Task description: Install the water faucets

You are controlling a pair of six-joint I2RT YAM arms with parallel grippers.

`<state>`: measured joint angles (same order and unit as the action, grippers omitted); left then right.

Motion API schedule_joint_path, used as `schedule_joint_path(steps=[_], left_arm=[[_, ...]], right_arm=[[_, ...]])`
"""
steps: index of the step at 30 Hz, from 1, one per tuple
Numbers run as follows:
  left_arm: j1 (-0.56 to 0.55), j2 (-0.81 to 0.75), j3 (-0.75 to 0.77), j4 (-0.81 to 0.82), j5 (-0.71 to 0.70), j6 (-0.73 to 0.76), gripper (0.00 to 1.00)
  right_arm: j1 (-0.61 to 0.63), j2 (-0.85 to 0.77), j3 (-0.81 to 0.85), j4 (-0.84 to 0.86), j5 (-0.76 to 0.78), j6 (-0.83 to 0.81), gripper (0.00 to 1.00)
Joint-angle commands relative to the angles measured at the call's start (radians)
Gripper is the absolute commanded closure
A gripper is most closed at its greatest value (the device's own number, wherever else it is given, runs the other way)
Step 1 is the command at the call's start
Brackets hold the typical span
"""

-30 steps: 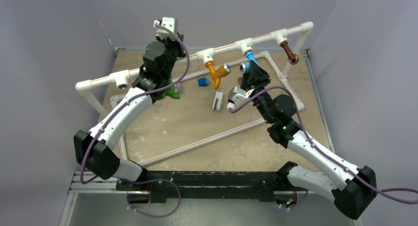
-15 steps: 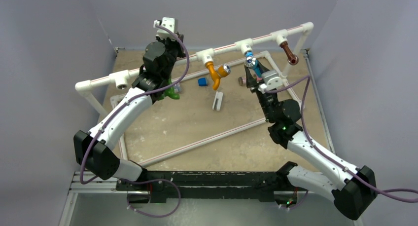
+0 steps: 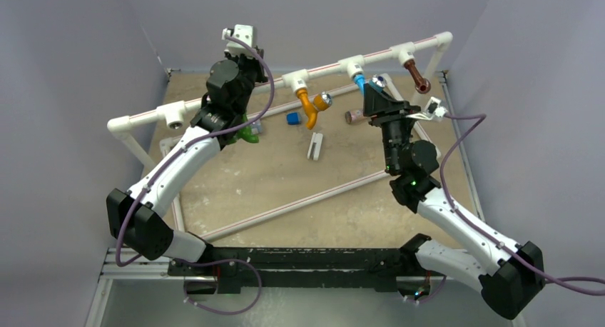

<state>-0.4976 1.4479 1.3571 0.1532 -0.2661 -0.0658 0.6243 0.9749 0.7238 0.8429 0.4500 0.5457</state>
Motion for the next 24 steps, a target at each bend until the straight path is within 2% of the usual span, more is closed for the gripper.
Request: schedule_joint_path(steps=[1,5,10,14,21,24], left_arm=[[-0.038,0.099,-0.110,-0.323,0.068,0.045,1.00],[-0.039,0.095,-0.112,-0.322,0.070,0.043,1.00],[-0.040,0.091,-0.112,-0.323,0.077,0.040,1.00],[-0.040,0.086,-0.112,-0.322,0.080,0.041,1.00],[-0.041,0.085,-0.112,-0.323,0.082,0.039,1.00],[-0.040,0.085,-0.113,-0.323,0.082,0.039,1.00]], right_arm=[[0.066,0.012,0.005,-0.073,-0.185,0.539,1.00],[0.066,-0.006,-0.031,-0.104,-0.177,0.757,1.00],[0.063,-0.016,-0.052,-0.161,-0.183,0.930,1.00],[0.047,-0.005,-0.090,-0.158,-0.245,1.088,1.00],[0.010,0.014,-0.149,-0.149,-0.292,1.218,1.00],[-0.012,0.016,-0.182,-0.133,-0.324,1.250,0.97]])
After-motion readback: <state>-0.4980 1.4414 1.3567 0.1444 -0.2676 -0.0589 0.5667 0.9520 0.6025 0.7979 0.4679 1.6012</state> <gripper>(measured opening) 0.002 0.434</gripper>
